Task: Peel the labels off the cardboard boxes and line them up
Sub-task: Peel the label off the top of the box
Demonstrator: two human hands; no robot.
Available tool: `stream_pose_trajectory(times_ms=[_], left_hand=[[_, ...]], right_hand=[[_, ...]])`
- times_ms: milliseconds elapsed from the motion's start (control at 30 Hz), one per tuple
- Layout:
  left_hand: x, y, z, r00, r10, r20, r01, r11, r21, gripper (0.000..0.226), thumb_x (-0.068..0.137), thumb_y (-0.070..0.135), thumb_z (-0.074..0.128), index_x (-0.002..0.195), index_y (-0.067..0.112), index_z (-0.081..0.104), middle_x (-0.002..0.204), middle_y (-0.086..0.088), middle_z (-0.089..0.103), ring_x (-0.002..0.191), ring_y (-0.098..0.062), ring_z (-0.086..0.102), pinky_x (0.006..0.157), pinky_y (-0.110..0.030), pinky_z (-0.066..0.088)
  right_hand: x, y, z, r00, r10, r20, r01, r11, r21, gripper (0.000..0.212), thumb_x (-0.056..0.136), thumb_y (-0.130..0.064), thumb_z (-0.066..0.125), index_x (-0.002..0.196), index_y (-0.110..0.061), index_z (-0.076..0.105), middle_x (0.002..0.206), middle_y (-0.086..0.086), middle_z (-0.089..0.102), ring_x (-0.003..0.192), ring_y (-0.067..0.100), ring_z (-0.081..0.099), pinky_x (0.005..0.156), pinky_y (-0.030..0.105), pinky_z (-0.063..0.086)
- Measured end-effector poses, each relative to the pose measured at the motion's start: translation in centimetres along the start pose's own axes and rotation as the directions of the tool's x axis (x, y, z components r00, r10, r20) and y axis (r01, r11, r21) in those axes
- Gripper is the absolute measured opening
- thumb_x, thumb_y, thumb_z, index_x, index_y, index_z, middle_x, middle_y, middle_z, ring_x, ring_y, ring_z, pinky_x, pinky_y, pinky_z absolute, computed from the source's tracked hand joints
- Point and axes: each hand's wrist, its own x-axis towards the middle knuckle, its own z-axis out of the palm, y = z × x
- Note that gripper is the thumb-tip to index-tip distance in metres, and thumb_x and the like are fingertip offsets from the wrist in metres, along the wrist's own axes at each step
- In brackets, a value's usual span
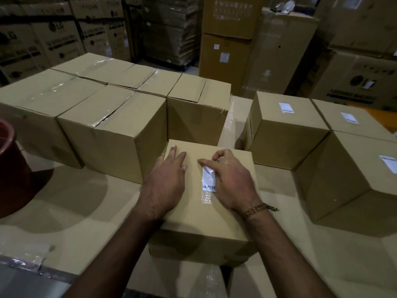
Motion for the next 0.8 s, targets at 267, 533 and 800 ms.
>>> stream_pose_trajectory(times_ms=[267, 533, 800], left_hand=[[-0.1, 0.1, -0.2, 1.0, -0.003, -0.001, 0.003, 1.0, 0.004, 0.051, 0.113, 0.04, 0.03, 0.163, 0.031, 0.028, 0.175, 0.006, 0.011, 0.159, -0.032, 0.017, 0.122, -0.056, 0.034], [-0.1, 0.2, -0.2, 1.0, -0.008, -0.003, 0.008, 1.0, 0.005, 0.051, 0.113, 0.04, 0.029, 0.163, 0.032, 0.028, 0.175, 0.007, 0.01, 0.16, -0.031, 0.016, 0.123, -0.055, 0.033], [0.1, 0.0, 0.0, 1.0, -0.008, -0.006, 0.008, 1.0, 0.012, 0.051, 0.113, 0.04, 0.029, 0.163, 0.032, 0.028, 0.175, 0.008, 0.01, 0.159, -0.031, 0.018, 0.122, -0.056, 0.035]], right_hand=[[0.0, -0.4, -0.4, 0.998, 0.019, -0.058, -0.016, 0.998, 0.061, 0.035, 0.105, -0.025, 0.053, 0.133, -0.034, 0.072, 0.117, -0.01, 0.051, 0.094, 0.01, 0.057, 0.076, 0.029, 0.058], [2.0, 1.1, -1.2, 1.0, -0.01, 0.007, 0.009, 0.993, 0.118, 0.03, 0.103, -0.012, 0.056, 0.112, -0.035, 0.075, 0.111, -0.009, 0.057, 0.097, 0.012, 0.062, 0.073, 0.033, 0.057], [2.0, 1.6, -0.2, 0.995, 0.012, -0.095, 0.009, 0.975, 0.22, 0.037, 0.101, -0.005, 0.054, 0.105, -0.033, 0.078, 0.103, -0.016, 0.059, 0.094, 0.005, 0.061, 0.077, 0.033, 0.056]])
